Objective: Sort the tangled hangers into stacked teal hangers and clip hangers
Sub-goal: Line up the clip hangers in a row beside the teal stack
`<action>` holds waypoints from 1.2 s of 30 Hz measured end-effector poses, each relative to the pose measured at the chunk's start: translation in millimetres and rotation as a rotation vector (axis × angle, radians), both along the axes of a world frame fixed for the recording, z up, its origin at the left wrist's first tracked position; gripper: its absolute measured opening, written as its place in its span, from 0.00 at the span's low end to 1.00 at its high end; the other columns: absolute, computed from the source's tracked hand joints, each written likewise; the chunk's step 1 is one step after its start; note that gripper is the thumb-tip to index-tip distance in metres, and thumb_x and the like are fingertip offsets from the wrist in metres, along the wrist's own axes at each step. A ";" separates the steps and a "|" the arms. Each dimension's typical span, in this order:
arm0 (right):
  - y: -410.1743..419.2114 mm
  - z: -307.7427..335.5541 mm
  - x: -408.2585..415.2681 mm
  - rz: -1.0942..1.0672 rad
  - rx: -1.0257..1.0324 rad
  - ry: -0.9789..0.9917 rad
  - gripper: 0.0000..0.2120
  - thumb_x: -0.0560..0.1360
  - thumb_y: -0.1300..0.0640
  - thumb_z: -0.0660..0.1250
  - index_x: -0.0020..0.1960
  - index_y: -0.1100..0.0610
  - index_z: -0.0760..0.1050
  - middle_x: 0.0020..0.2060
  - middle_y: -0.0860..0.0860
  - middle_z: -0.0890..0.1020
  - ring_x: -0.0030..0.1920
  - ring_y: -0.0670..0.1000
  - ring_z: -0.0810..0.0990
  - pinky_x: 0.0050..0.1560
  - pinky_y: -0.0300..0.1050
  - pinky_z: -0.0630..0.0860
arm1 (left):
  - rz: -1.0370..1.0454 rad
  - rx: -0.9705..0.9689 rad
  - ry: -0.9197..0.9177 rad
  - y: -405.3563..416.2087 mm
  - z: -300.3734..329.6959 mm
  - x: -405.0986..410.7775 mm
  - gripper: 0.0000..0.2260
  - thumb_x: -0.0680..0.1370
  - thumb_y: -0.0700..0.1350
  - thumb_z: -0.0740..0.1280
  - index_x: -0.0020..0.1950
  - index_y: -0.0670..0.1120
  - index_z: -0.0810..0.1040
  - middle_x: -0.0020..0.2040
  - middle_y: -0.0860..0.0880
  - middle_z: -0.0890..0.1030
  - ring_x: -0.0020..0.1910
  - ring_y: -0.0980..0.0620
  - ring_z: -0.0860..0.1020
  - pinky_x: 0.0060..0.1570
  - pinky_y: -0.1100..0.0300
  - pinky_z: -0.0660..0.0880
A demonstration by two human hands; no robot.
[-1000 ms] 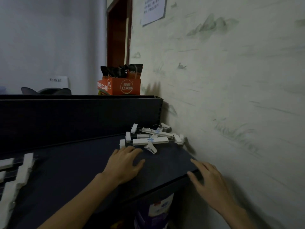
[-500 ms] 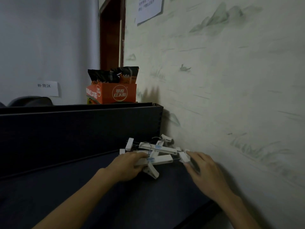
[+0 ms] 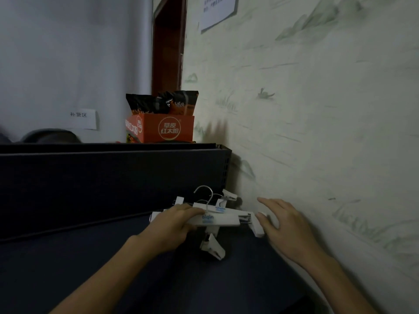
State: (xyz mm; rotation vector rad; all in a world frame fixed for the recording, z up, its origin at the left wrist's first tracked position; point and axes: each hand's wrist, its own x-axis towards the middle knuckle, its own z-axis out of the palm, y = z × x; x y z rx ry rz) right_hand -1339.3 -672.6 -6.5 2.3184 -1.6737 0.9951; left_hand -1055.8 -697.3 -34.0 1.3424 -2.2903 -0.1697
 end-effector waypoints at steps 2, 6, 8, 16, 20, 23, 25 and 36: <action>-5.8 -0.5 -3.3 0.015 0.008 -0.004 0.20 0.77 0.47 0.61 0.68 0.49 0.70 0.60 0.46 0.76 0.59 0.46 0.73 0.59 0.44 0.72 | 0.040 -0.013 0.001 2.4 1.5 0.8 0.20 0.79 0.45 0.62 0.71 0.54 0.66 0.68 0.54 0.69 0.65 0.55 0.68 0.63 0.59 0.68; -16.8 -1.0 -9.8 0.051 0.001 -0.028 0.19 0.77 0.49 0.63 0.67 0.50 0.72 0.60 0.47 0.77 0.58 0.47 0.74 0.59 0.44 0.71 | 0.108 -0.037 0.015 6.1 0.0 5.0 0.21 0.79 0.46 0.62 0.71 0.56 0.65 0.65 0.54 0.70 0.61 0.56 0.68 0.60 0.61 0.68; -23.3 -0.3 -12.5 0.066 -0.011 -0.061 0.18 0.77 0.50 0.64 0.66 0.51 0.73 0.59 0.48 0.78 0.58 0.47 0.75 0.59 0.44 0.72 | 0.141 -0.041 0.019 6.6 -1.3 8.0 0.21 0.79 0.47 0.62 0.71 0.57 0.64 0.64 0.55 0.70 0.61 0.56 0.68 0.60 0.60 0.69; -53.1 -8.3 -4.0 0.120 0.073 -0.130 0.22 0.76 0.48 0.65 0.69 0.51 0.69 0.60 0.49 0.77 0.59 0.49 0.75 0.59 0.45 0.72 | 0.252 -0.137 0.063 8.5 -2.6 28.9 0.21 0.78 0.45 0.62 0.71 0.54 0.65 0.63 0.53 0.72 0.58 0.56 0.70 0.56 0.60 0.70; -67.2 -17.5 11.4 0.128 0.198 -0.122 0.28 0.76 0.47 0.65 0.73 0.50 0.62 0.60 0.48 0.75 0.60 0.50 0.73 0.55 0.41 0.68 | 0.311 -0.164 0.111 9.2 1.6 41.4 0.20 0.79 0.45 0.62 0.71 0.53 0.66 0.62 0.53 0.72 0.58 0.56 0.70 0.55 0.60 0.70; -78.6 -22.9 21.9 0.141 0.259 -0.093 0.27 0.76 0.46 0.65 0.72 0.48 0.62 0.58 0.45 0.74 0.60 0.49 0.73 0.55 0.41 0.70 | 0.333 -0.191 0.105 8.4 3.8 47.7 0.20 0.78 0.44 0.63 0.70 0.52 0.67 0.62 0.52 0.74 0.57 0.53 0.71 0.54 0.58 0.71; -86.6 -28.1 27.0 0.178 0.265 -0.042 0.24 0.75 0.45 0.65 0.69 0.47 0.67 0.60 0.45 0.76 0.59 0.49 0.75 0.57 0.45 0.74 | 0.337 -0.217 0.084 8.0 4.1 51.3 0.20 0.78 0.43 0.64 0.70 0.51 0.69 0.61 0.50 0.75 0.56 0.50 0.72 0.54 0.55 0.72; -97.9 -39.3 49.6 0.285 0.188 0.167 0.16 0.76 0.55 0.66 0.64 0.50 0.75 0.59 0.51 0.78 0.57 0.52 0.75 0.56 0.44 0.72 | 0.315 -0.344 0.066 8.5 9.8 64.0 0.21 0.76 0.40 0.67 0.68 0.50 0.71 0.59 0.49 0.76 0.53 0.51 0.74 0.49 0.58 0.73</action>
